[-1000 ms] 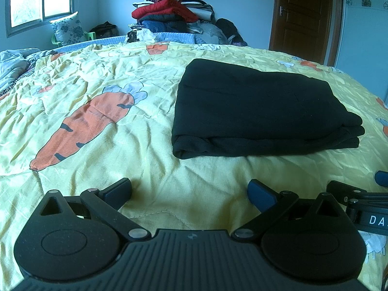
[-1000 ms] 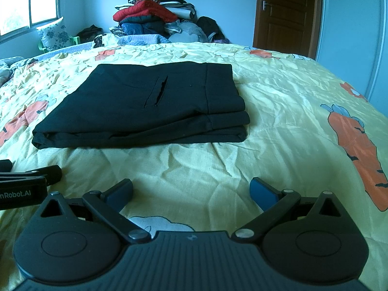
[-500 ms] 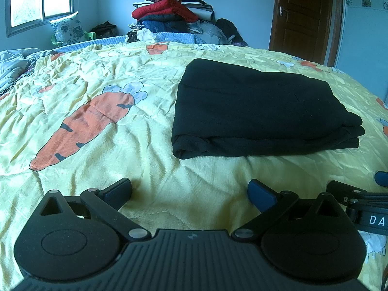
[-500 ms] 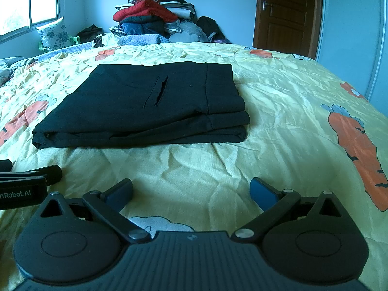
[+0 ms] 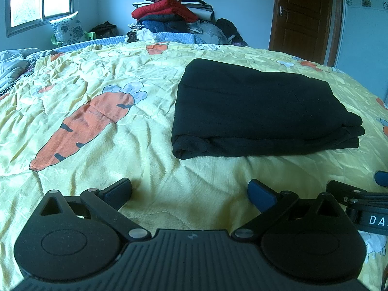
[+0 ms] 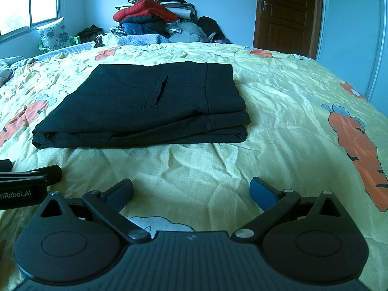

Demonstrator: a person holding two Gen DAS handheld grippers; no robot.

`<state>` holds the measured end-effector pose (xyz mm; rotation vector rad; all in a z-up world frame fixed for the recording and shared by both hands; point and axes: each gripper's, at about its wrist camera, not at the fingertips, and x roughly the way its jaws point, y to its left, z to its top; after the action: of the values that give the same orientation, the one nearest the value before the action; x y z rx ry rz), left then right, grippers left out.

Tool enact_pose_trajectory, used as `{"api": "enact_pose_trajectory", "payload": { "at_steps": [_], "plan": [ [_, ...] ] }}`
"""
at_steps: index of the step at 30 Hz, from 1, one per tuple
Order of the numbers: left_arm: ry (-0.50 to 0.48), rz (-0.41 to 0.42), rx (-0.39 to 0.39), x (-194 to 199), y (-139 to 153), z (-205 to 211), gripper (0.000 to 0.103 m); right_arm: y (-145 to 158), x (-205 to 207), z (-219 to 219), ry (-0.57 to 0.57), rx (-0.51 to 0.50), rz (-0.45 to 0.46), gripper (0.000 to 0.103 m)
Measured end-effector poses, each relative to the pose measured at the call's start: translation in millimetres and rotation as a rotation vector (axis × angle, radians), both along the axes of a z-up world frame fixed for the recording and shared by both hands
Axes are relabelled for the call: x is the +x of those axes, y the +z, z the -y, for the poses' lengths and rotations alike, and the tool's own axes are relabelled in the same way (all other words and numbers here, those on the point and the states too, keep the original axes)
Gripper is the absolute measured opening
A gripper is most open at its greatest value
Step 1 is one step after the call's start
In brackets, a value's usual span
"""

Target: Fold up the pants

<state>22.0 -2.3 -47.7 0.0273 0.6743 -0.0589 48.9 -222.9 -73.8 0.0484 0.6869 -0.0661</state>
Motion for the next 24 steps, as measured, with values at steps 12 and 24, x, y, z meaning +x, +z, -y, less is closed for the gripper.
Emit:
{"api": "enact_pose_trajectory", "payload": {
  "at_steps": [12, 24],
  "plan": [
    [-0.001, 0.000, 0.001, 0.5, -0.2, 0.2, 0.103, 0.6, -1.3, 0.8, 0.006, -0.003, 0.000, 0.103],
    [-0.001, 0.000, -0.001, 0.6, -0.2, 0.4, 0.103, 0.5, -1.1, 0.6, 0.006, -0.002, 0.000, 0.103]
  ]
}}
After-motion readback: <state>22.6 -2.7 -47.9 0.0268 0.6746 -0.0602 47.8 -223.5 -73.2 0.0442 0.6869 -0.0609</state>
